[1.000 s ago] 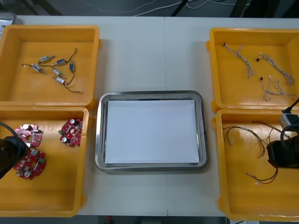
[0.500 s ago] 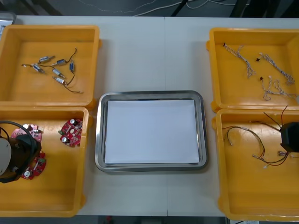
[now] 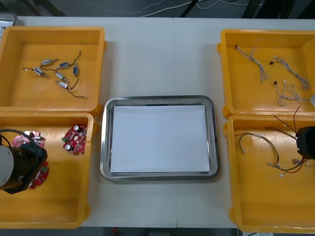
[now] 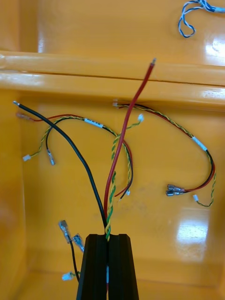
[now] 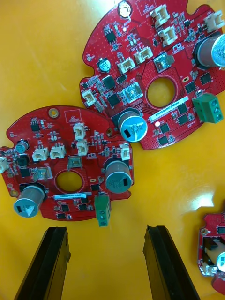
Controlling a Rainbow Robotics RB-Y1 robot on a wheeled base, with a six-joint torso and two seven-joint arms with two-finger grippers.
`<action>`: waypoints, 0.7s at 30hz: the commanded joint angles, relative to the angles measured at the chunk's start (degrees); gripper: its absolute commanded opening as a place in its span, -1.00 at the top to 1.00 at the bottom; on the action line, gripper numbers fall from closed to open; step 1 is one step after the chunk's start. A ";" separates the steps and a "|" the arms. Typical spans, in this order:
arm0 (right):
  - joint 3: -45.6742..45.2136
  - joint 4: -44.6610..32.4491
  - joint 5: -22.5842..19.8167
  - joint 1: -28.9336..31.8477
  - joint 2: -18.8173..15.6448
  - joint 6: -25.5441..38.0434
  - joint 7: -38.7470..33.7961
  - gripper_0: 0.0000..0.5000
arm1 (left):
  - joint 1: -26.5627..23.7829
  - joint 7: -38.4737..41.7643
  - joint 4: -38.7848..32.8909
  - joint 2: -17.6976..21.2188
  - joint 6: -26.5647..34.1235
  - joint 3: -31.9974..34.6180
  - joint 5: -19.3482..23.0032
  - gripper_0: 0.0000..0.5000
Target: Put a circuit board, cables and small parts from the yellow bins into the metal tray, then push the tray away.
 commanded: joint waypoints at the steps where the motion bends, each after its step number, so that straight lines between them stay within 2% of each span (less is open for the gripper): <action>1: -1.41 -2.13 -3.64 -1.64 -4.16 0.24 -1.21 1.00 | -1.22 -5.17 0.79 -2.30 -3.18 2.05 -1.19 -0.89; 10: 1.67 -2.40 -6.01 -3.74 -7.50 0.24 -2.36 1.00 | -1.75 -7.28 3.51 -3.53 -5.28 2.31 -2.16 -0.90; 21: 4.22 -2.40 -7.42 -6.29 -8.82 0.24 -3.59 1.00 | -1.84 -8.77 5.36 -3.97 -4.93 2.14 -2.16 -0.90</action>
